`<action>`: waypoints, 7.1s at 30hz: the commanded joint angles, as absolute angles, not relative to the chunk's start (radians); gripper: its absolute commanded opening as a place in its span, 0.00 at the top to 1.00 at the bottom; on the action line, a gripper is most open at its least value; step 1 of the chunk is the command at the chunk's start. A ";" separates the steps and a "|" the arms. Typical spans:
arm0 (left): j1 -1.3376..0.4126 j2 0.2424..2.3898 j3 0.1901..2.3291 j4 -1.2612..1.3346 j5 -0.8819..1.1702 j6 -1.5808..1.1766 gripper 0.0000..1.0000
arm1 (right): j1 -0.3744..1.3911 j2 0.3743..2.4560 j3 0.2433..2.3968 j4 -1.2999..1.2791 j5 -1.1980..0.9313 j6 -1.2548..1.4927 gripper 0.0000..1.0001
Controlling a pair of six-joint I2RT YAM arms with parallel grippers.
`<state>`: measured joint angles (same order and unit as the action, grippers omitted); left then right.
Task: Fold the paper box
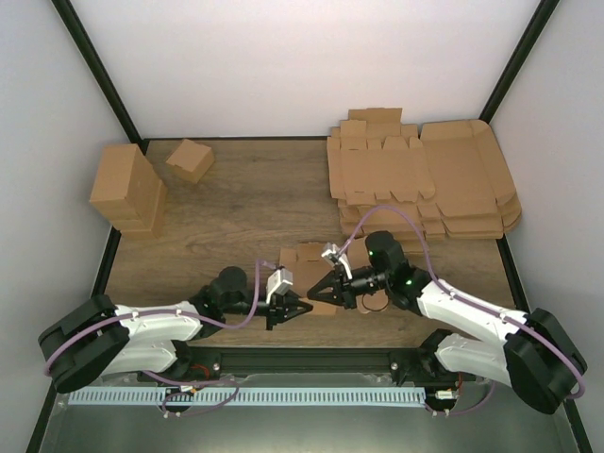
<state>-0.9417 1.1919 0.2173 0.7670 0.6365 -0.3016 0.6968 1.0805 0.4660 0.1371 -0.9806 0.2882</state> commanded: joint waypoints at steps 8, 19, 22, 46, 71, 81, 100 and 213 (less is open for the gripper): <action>-0.971 1.207 0.194 0.649 0.703 -0.258 0.96 | 0.666 1.040 0.575 0.216 -0.918 0.248 0.75; -0.971 1.126 0.198 0.606 0.657 -0.252 0.96 | 0.775 1.129 0.528 0.159 -0.885 0.196 0.44; -0.971 1.089 0.189 0.599 0.643 -0.252 0.96 | 0.783 1.094 0.481 0.201 -0.867 0.206 0.43; -0.971 1.068 0.194 0.576 0.632 -0.263 0.96 | 0.914 0.944 0.421 0.130 -0.488 0.154 0.53; -0.971 0.928 0.276 0.383 0.460 -0.374 0.96 | 0.916 1.072 0.918 -0.493 -0.381 -0.239 0.50; -0.970 0.886 0.278 0.332 0.469 -0.351 0.96 | 0.934 1.082 0.958 -0.589 -0.465 -0.361 0.54; -0.970 0.887 0.276 0.330 0.474 -0.339 0.96 | 1.026 1.168 0.990 -0.606 -0.327 -0.388 0.60; -0.971 0.901 0.275 0.321 0.518 -0.310 0.96 | 1.017 1.083 1.031 -0.597 -0.207 -0.228 0.65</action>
<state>-0.9676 0.9077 0.2562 0.3119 0.5022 -0.3298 1.0203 1.1194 0.9733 -0.5755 -0.1749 -0.2207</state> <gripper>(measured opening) 0.039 0.319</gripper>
